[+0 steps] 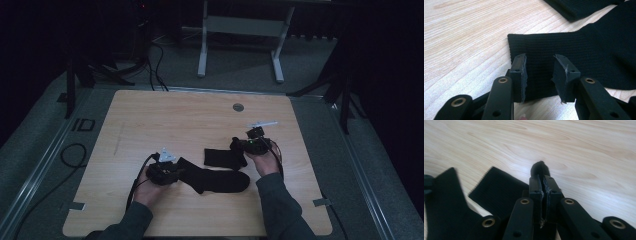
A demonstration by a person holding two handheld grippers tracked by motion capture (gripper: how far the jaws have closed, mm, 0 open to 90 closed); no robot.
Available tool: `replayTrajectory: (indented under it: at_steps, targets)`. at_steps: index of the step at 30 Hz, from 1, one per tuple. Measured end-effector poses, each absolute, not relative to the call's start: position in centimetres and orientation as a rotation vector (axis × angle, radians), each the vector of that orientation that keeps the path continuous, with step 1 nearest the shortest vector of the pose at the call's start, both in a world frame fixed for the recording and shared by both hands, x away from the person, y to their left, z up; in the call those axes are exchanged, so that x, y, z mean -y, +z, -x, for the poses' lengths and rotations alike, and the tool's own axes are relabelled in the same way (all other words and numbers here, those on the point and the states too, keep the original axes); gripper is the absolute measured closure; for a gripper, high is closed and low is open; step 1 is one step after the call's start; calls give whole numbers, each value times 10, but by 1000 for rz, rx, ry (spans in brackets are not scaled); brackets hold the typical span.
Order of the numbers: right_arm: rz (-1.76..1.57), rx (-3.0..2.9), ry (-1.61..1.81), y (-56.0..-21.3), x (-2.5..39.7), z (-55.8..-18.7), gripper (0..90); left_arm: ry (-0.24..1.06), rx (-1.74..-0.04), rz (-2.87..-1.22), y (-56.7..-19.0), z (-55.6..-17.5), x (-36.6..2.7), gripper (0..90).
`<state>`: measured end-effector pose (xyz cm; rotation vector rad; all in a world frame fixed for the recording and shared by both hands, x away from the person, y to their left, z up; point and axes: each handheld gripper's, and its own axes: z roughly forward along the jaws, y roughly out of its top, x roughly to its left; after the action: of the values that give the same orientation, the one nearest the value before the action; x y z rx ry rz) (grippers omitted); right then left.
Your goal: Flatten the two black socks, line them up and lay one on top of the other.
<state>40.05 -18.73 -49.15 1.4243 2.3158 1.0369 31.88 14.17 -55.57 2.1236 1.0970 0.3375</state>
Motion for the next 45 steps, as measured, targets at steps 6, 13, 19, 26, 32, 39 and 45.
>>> replayTrajectory:
  at_steps: [6, 13, 19, 26, 32, 39, 45]
  targets:
    - [-1463, -2281, 1021, -500, 210, -388, 853, 338, -1097, -2123, -556, -318, -141, 633]
    - [-1471, -2228, 896, -505, 232, -372, 710, 339, -1095, -2126, -556, -318, -142, 633]
    - [-1450, -2155, 913, -495, 243, -371, 572, 341, -1095, -2123, -556, -318, -141, 632]
    - [-1213, -2287, 924, -493, 214, -374, 590, 342, -1093, -2124, -556, -318, -141, 631]
    - [-1013, -2425, 879, -502, 179, -380, 597, 341, -1093, -2124, -556, -318, -141, 631]
    - [-858, -2560, 808, -514, 149, -390, 602, 340, -1095, -2122, -556, -318, -141, 630]
    - [-768, -2623, 718, -523, 135, -396, 584, 339, -1094, -2122, -556, -318, -141, 627]
